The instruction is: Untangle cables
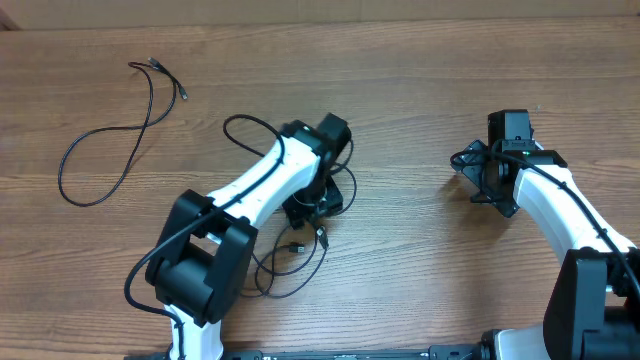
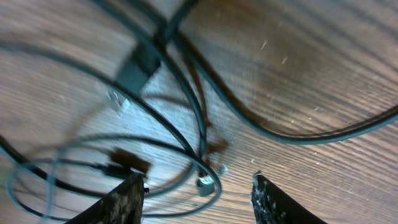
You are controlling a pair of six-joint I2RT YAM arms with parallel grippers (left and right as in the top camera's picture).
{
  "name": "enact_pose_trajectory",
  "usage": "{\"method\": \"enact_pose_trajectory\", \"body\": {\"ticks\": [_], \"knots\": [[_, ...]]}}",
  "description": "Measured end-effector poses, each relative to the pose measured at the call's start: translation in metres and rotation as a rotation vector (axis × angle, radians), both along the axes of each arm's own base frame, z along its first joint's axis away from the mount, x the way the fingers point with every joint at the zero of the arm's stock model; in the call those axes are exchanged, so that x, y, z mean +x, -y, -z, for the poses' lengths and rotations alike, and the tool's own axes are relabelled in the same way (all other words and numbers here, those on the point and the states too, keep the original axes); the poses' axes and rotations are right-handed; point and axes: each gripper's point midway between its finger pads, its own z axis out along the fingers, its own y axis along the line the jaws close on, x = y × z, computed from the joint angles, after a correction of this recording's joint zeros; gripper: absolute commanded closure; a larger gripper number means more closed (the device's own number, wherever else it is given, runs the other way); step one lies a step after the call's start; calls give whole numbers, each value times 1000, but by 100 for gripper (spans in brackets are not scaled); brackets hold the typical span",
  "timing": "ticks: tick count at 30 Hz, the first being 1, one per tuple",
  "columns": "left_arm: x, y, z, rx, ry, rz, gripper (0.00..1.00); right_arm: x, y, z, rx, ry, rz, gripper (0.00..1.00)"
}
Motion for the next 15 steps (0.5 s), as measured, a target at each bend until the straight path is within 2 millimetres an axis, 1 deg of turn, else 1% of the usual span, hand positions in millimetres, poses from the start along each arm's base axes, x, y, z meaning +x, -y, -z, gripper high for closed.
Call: {"method": "enact_pose_trajectory", "body": {"ticks": [4,7,11,15], "knots": [[-10,8,8,23,-4,-96,45,0,0,0,0,0,0,0],[-15,4,12,56,-9,-169,44,0,0,0,0,0,0,0],[-13,-3,15,102,10,-249,44,0,0,0,0,0,0,0],[-10,-8,16,131,35,-297,51,0,0,0,0,0,1,0]]}}
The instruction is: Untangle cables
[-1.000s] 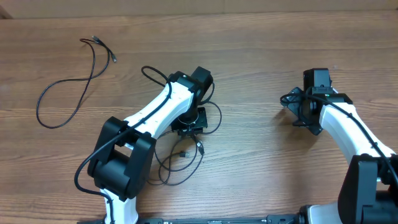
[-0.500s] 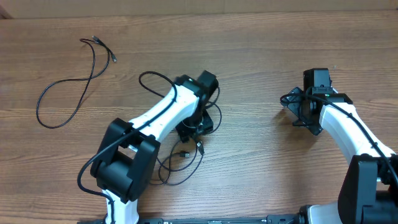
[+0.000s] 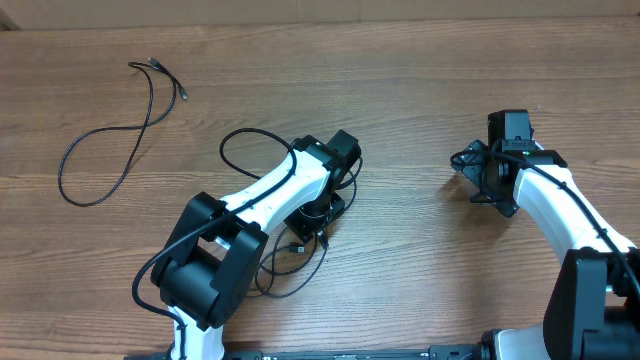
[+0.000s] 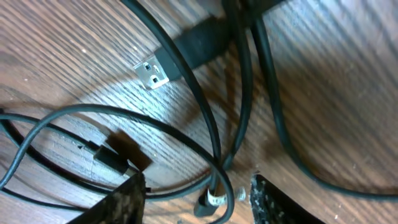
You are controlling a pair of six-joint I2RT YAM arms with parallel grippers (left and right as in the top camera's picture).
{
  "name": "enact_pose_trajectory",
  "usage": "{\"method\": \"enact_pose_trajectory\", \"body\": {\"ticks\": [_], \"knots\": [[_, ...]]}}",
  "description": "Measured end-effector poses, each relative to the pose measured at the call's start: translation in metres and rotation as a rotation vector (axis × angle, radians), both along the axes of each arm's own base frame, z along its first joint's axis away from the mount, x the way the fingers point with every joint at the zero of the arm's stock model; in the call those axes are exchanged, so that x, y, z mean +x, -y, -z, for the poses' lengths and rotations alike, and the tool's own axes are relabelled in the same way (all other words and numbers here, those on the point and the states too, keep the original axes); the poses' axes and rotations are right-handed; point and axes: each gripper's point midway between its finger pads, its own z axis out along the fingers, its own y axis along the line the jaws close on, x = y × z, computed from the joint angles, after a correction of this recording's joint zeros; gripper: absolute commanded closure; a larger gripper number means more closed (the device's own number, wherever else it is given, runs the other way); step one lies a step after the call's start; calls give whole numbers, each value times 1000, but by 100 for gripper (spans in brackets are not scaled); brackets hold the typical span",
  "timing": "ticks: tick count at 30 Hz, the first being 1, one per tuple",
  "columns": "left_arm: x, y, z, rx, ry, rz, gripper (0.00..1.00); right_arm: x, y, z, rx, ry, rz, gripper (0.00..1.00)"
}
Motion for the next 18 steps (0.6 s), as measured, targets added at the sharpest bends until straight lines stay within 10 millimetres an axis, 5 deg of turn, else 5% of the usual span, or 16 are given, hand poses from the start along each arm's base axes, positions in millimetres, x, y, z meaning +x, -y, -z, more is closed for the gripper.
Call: {"method": "enact_pose_trajectory", "body": {"ticks": [18], "knots": [[10,-8,7,52,73,-76,62,0,0,0,0,0,-1,0]]}}
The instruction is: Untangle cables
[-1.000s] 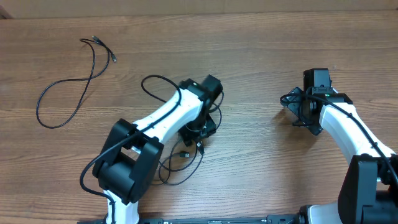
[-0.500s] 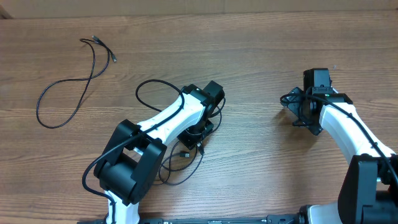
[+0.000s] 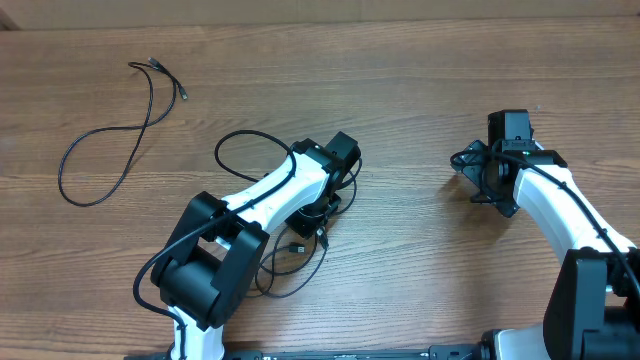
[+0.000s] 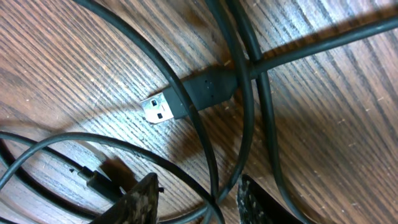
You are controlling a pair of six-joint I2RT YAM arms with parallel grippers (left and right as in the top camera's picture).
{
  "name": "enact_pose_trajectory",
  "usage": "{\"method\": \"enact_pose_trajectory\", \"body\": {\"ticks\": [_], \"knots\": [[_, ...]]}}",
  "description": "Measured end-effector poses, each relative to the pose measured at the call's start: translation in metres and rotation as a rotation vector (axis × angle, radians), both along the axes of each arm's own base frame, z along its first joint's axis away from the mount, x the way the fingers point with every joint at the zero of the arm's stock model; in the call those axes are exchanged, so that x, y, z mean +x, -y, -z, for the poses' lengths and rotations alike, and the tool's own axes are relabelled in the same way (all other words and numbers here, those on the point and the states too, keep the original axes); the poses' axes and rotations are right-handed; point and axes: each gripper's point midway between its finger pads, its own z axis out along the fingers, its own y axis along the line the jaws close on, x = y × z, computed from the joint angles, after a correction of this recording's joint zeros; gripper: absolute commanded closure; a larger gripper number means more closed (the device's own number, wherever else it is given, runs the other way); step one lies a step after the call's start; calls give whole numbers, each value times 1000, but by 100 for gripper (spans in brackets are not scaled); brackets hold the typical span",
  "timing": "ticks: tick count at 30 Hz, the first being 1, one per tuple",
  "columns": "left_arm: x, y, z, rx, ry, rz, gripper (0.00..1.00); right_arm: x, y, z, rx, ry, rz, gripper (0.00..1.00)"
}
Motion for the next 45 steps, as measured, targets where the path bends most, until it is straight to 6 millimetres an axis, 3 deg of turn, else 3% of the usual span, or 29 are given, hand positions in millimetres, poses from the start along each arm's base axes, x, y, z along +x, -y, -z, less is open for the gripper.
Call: {"method": "enact_pose_trajectory", "body": {"ticks": [6,9,11,14,20,26,31,38,45], "knots": [[0,0,0,1,2,-13,63,0,0,0,0,0,0,0],[0,-1,0,4,4,-15,69,0,0,0,-1,0,0,0],[1,-1,0,7,7,-15,76,0,0,0,-1,0,1,0],[1,-1,0,6,9,-18,96,0,0,0,0,0,0,0],[-2,-3,0,15,-7,-11,96,0,0,0,0,0,1,0],[-22,-17,-12,75,-101,13,96,0,0,0,0,0,1,0],[-15,-20,-56,87,-57,28,96,0,0,0,-1,0,1,0],[17,-13,-138,-4,201,121,96,0,0,0,0,0,0,0],[45,-11,-206,-39,461,307,96,0,0,0,0,0,1,0]]}}
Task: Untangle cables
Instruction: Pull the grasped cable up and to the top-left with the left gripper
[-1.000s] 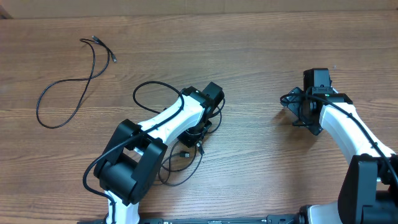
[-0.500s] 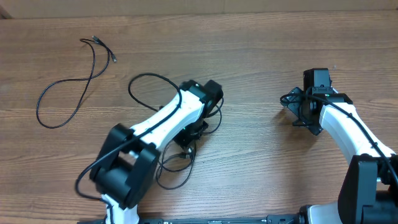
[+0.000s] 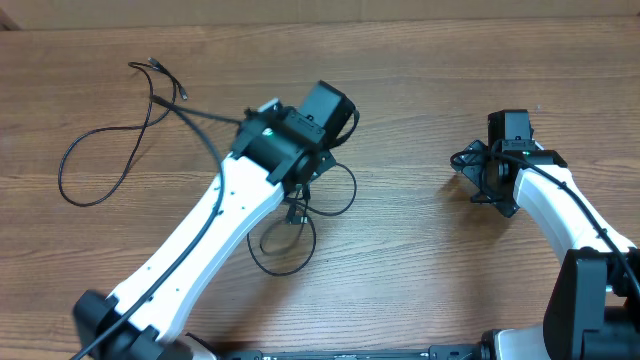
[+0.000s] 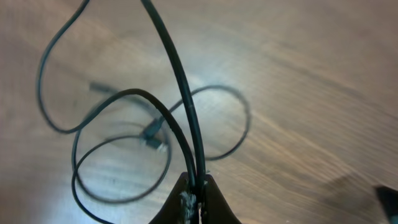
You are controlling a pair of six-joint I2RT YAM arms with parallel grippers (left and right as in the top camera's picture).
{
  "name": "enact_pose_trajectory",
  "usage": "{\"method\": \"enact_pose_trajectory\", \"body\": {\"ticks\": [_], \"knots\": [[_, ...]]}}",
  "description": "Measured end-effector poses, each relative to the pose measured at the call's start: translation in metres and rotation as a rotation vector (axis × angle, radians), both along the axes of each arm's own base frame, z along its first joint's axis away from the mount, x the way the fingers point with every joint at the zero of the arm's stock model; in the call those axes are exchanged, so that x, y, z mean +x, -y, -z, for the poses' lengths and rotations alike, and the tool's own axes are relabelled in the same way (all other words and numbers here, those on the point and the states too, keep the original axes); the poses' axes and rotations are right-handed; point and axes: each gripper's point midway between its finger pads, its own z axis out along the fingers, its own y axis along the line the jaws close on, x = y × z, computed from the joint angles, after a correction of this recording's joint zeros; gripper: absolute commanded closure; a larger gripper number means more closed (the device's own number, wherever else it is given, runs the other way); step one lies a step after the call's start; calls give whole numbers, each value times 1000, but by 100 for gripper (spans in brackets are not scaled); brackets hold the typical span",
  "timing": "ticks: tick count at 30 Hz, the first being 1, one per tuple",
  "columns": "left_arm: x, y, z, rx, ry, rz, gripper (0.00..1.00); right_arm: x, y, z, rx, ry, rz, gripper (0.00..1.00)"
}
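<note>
My left gripper (image 4: 194, 186) is shut on two strands of a black cable (image 4: 177, 81) and holds them up off the wooden table. Below it the cable's loops (image 4: 121, 165) and a plug (image 4: 154, 135) hang blurred over the table. From overhead the left gripper (image 3: 298, 180) is above the loops (image 3: 282, 245), and one strand (image 3: 200, 115) runs from it to the upper left. The right gripper (image 3: 474, 175) rests at the right of the table, away from the cables; its jaws are hard to make out.
A separate thin black cable (image 3: 100, 150) lies curled at the far left of the table (image 3: 420, 270), its ends near the top left. The left arm (image 3: 200, 250) stretches across the lower middle. The right arm (image 3: 570, 215) occupies the right edge.
The left gripper was low over the tangle, jaws apart beside a USB plug. Now it is shut on two cable strands and raised, with the loops pulled up and spread out. The right arm is unchanged.
The left gripper stood open just above the tangled cable on the table, then shifted slightly across it, with a USB plug in view. Its jaws then stood closer together over the strands. Now it grips the cable and holds it raised. The right arm stayed still throughout.
</note>
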Motion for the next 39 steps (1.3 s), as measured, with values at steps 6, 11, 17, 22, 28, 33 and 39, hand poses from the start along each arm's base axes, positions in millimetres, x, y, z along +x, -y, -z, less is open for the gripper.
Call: {"method": "enact_pose_trajectory", "body": {"ticks": [6,11,17,22,28,33,39], "knots": [[26,-3,-66,76,283,197,96,0,0,0,0,0,0,0],[33,-40,-100,258,405,165,96,0,0,0,0,0,-1,0],[43,-95,-123,474,473,7,95,0,0,0,0,0,0,0],[49,-135,-136,567,494,-126,96,0,0,0,0,0,-1,0],[55,-195,-142,614,471,-282,96,0,0,0,0,0,0,0],[56,-250,-138,591,431,-393,96,0,0,0,0,0,0,0],[59,-293,-129,519,399,-429,96,0,0,0,0,0,0,0]]}}
